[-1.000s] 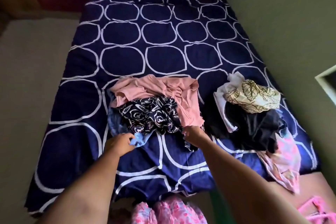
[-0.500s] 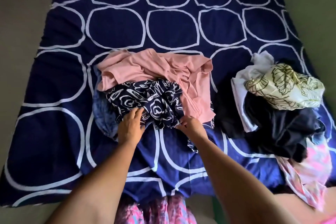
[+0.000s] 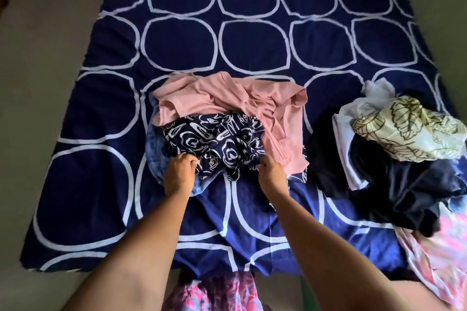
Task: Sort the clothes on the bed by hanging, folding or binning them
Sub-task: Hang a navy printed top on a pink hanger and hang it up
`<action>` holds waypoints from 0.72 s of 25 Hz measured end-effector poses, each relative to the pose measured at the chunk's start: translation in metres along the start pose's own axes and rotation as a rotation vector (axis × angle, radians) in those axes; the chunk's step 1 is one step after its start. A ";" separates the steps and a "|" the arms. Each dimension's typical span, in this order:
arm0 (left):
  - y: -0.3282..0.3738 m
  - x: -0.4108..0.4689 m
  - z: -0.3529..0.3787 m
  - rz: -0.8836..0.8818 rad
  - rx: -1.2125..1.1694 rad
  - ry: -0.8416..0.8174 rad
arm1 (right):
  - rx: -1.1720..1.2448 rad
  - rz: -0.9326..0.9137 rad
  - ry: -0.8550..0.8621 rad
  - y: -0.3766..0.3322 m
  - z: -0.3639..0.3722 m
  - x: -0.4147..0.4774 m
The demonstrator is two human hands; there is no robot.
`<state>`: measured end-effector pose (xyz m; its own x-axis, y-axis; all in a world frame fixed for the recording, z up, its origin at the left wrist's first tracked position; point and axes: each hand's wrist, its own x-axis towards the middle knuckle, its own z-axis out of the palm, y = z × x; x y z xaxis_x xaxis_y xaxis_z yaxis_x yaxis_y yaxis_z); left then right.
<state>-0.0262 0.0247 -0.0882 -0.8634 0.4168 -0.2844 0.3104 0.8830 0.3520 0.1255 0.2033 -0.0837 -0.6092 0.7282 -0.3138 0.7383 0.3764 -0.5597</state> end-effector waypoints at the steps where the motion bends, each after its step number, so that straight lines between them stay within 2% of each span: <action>1: 0.003 -0.002 -0.011 0.013 0.013 0.035 | 0.034 -0.001 0.014 -0.004 -0.016 -0.002; 9: 0.040 -0.002 -0.143 0.078 0.026 0.378 | 0.087 -0.074 0.170 -0.094 -0.156 -0.009; 14: 0.064 -0.009 -0.249 0.177 -0.106 0.641 | 0.156 -0.140 0.379 -0.167 -0.257 -0.039; 18: 0.086 -0.025 -0.324 0.247 -0.140 0.752 | 0.186 -0.250 0.541 -0.211 -0.321 -0.066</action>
<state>-0.1065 0.0202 0.2378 -0.8287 0.2955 0.4753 0.5174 0.7284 0.4491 0.1029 0.2592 0.3018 -0.4882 0.8365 0.2491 0.5001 0.5020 -0.7057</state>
